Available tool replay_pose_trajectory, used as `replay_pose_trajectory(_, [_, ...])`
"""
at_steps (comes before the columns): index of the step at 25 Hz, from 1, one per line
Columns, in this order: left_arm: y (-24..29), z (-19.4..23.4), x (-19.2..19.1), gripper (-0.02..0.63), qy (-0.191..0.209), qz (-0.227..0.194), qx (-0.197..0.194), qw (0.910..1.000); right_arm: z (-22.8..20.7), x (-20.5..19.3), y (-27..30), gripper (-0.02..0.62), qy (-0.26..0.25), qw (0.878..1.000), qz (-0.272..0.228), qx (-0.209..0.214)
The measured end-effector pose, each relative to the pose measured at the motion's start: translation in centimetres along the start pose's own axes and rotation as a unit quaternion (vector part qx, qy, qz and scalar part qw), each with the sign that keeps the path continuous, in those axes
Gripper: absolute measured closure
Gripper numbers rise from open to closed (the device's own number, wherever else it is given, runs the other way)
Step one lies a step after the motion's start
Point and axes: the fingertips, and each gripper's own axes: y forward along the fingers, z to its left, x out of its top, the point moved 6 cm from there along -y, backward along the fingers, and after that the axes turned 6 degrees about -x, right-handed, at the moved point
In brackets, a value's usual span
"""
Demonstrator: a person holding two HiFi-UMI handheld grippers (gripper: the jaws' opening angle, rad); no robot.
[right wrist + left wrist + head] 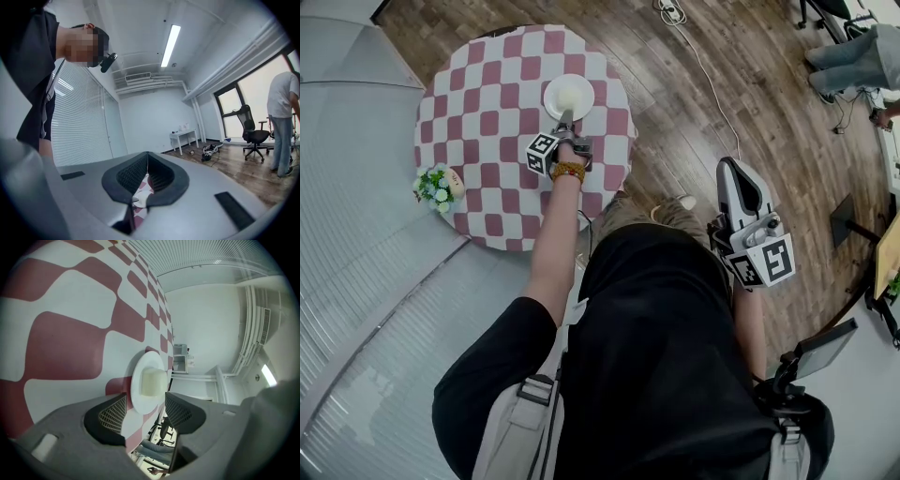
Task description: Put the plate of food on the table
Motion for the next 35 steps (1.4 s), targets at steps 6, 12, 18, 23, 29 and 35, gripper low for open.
replay_pose_trajectory(6, [-0.9,-1.0,0.1,0.367,0.003,-0.009,-0.023,0.9997,0.0,-0.2,0.1,0.584,0.002,1.0,-0.003,0.017])
replay_pose_trajectory(12, [-2.7,-2.6,-0.3,0.603,0.028,-0.017,-0.082,0.9961,0.3,-0.2,0.6,0.584,-0.001,0.999,-0.003,0.038])
replay_pose_trajectory(18, [-3.7,-3.8,-0.7,0.603,0.026,0.003,-0.107,0.9939,0.6,-0.2,1.3,0.584,-0.004,0.999,-0.004,0.053])
replay_pose_trajectory(23, [-5.7,-7.7,-1.6,0.603,0.072,0.047,-0.153,0.9845,1.2,-0.7,2.3,0.584,-0.005,0.998,-0.002,0.07])
replay_pose_trajectory(29, [-7.8,-11.2,-3.3,0.603,0.105,0.077,-0.203,0.9705,1.3,-0.5,2.6,0.584,-0.008,0.997,0.0,0.081])
replay_pose_trajectory(35, [-10.0,-14.3,-5.0,0.603,0.158,0.102,-0.236,0.9535,0.5,-0.3,2.2,0.584,-0.007,0.996,-0.002,0.088])
